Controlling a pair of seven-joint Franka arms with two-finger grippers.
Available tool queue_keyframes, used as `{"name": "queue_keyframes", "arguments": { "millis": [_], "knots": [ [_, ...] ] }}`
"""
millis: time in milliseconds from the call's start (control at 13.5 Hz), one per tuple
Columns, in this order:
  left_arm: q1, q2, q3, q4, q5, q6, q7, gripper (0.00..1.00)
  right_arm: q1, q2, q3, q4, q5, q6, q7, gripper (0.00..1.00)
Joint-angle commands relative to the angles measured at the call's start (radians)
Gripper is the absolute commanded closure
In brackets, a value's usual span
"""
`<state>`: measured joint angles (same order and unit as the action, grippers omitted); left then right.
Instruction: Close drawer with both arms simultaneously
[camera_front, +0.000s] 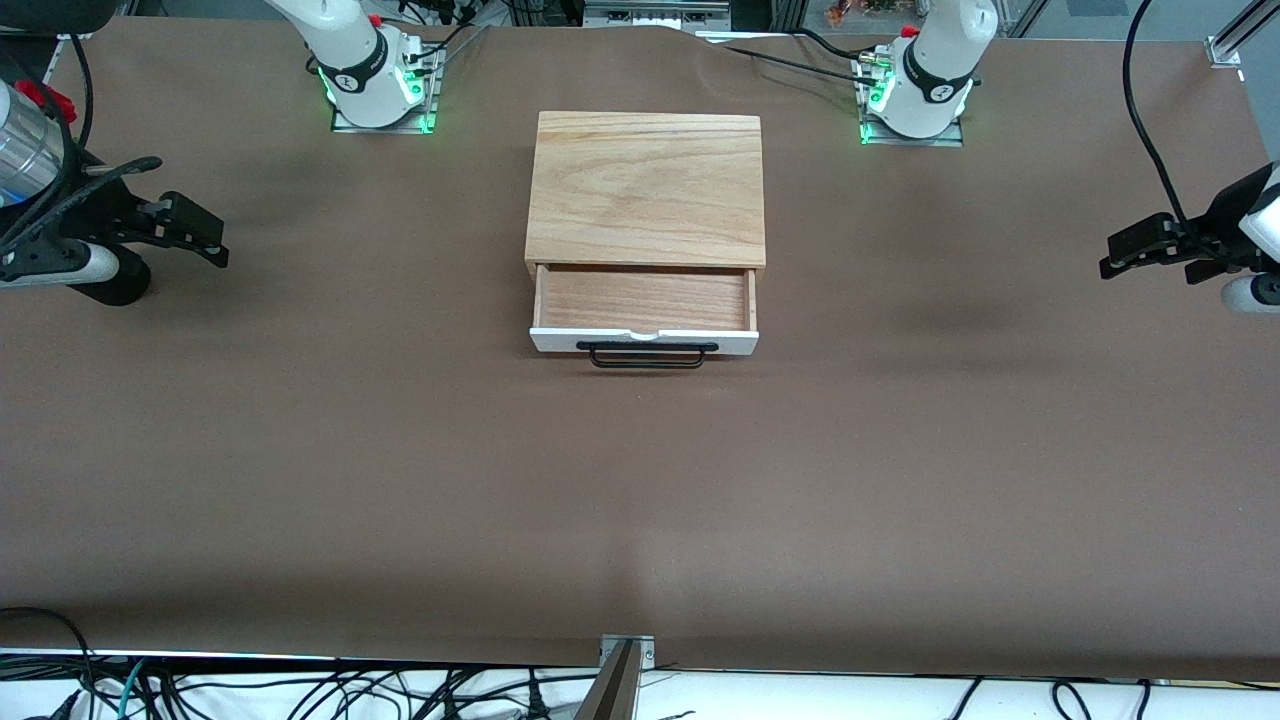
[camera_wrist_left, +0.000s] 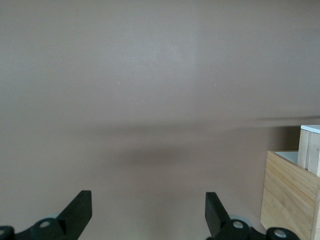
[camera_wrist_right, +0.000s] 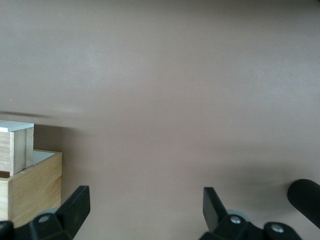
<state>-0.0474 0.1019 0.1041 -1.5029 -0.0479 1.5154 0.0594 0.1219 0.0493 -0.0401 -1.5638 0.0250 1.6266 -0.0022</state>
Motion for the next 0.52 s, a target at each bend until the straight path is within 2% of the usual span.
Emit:
{"name": "queue_keyframes", "arguments": {
  "millis": [0, 446],
  "knots": [
    [-0.005, -0.011, -0.001, -0.011, 0.020, 0.008, -0.013, 0.00, 0.002, 0.000, 0.002, 0.005, 0.010, -0.027, 0.008, 0.00],
    [-0.006, -0.010, -0.001, -0.011, 0.019, 0.008, -0.015, 0.00, 0.010, 0.004, 0.000, 0.019, 0.012, -0.027, 0.005, 0.00]
  ]
}}
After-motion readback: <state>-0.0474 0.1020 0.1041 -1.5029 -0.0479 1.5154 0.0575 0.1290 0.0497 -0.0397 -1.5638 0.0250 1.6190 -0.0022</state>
